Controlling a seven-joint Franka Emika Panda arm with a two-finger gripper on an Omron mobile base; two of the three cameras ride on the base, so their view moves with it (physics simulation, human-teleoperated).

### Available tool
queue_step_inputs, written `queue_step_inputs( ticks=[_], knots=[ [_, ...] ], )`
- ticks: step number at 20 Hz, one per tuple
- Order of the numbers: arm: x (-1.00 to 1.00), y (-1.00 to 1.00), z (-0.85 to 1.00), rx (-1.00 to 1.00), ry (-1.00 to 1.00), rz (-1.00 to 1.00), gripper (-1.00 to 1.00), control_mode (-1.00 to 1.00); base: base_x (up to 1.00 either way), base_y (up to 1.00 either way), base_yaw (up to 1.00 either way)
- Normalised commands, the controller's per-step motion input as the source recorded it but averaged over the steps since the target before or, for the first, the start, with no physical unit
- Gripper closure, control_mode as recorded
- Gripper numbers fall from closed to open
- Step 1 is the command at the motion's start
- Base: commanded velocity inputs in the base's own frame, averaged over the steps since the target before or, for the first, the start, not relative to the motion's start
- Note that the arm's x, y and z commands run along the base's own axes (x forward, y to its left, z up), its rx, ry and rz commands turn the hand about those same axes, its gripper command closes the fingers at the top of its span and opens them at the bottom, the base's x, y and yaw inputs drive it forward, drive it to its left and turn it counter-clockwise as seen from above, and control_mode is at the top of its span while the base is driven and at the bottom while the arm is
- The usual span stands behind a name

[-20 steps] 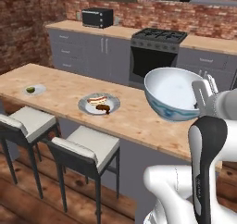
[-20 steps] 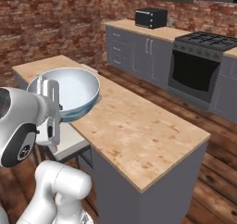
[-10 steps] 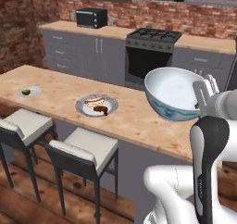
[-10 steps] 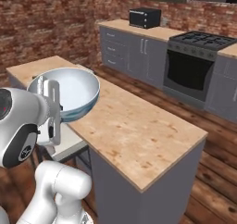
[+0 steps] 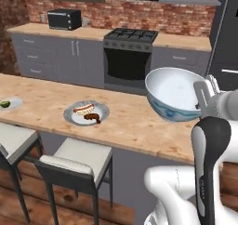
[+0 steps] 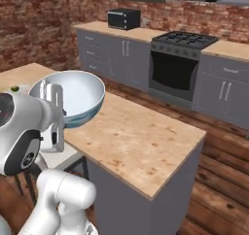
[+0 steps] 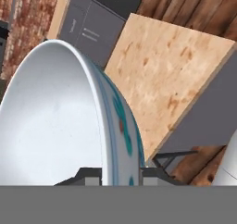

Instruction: Take the smaller bowl and place it next to the appetizer plate on the dining counter , and place the larger bowl next to the plate with cooked food.

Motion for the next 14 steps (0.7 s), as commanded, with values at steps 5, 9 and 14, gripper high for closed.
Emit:
queue_step_inputs(
  ticks=[5,9,14],
  knots=[
    [0.00,0.00,0.00,0.00,0.00,0.00,1.00,1.00,0.83,0.65,-0.37],
    [0.00,0.00,0.00,0.00,0.00,0.00,1.00,1.00,0.46,0.51,-0.32],
    [0.28,0.03,0.00,0.00,0.00,-0.17,1.00,-1.00,0.05,0.05,-0.06]
  ],
)
